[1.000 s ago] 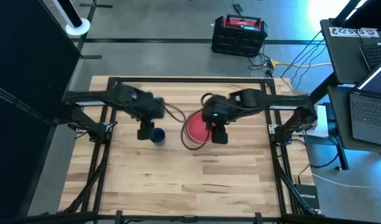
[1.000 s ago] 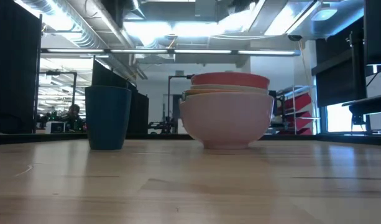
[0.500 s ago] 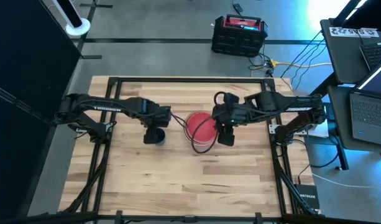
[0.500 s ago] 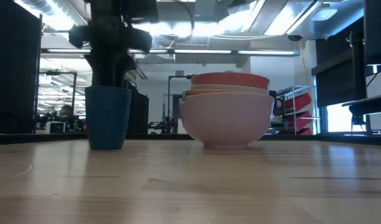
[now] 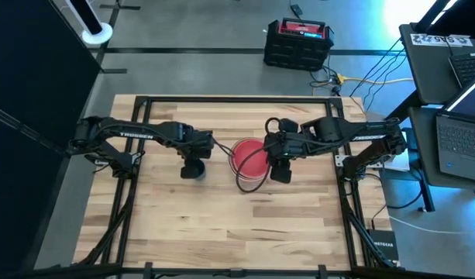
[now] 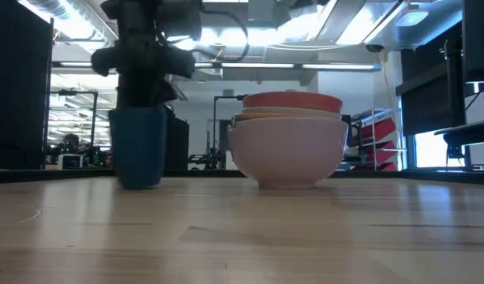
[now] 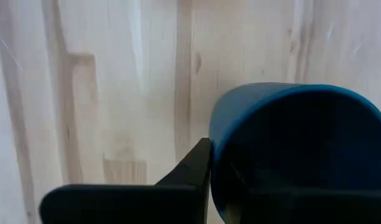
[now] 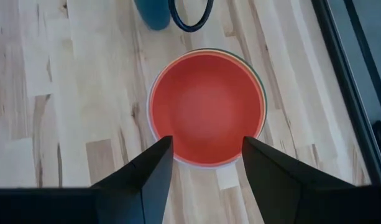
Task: Nest bowls inside each other
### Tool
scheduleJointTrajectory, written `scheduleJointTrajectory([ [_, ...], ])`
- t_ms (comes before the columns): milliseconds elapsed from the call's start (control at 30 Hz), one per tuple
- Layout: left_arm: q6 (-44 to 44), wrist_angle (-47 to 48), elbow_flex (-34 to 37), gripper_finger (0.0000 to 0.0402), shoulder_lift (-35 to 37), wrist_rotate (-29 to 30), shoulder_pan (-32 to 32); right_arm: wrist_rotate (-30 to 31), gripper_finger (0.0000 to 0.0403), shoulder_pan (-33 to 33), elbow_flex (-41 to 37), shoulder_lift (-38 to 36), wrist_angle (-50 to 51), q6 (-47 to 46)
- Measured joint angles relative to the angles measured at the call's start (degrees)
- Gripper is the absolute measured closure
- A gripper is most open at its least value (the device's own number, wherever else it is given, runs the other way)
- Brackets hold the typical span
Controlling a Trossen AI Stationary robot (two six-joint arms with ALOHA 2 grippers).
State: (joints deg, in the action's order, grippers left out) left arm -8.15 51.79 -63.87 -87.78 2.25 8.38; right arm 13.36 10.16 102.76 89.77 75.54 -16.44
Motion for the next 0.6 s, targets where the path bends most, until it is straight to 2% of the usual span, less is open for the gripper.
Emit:
scheduleJointTrajectory([
  [100, -0.65, -0.8, -0.28, 0.04, -0.07, 0.18, 0.67, 0.09, 0.0226, -0.01, -0.19, 0.0, 0.01, -0.22],
  [267, -2.95, -1.76, -2.7, 0.0401, -1.39, 0.78, 4.11, 0.1, 0.0226, -0.03, -0.19, 0.0, 0.01, -1.25],
  [600, -8.93, 4.34, -12.96, 0.0401, -13.52, -0.27, 6.28, 0.14, 0.0226, -0.05, -0.19, 0.0, 0.03, -2.0],
])
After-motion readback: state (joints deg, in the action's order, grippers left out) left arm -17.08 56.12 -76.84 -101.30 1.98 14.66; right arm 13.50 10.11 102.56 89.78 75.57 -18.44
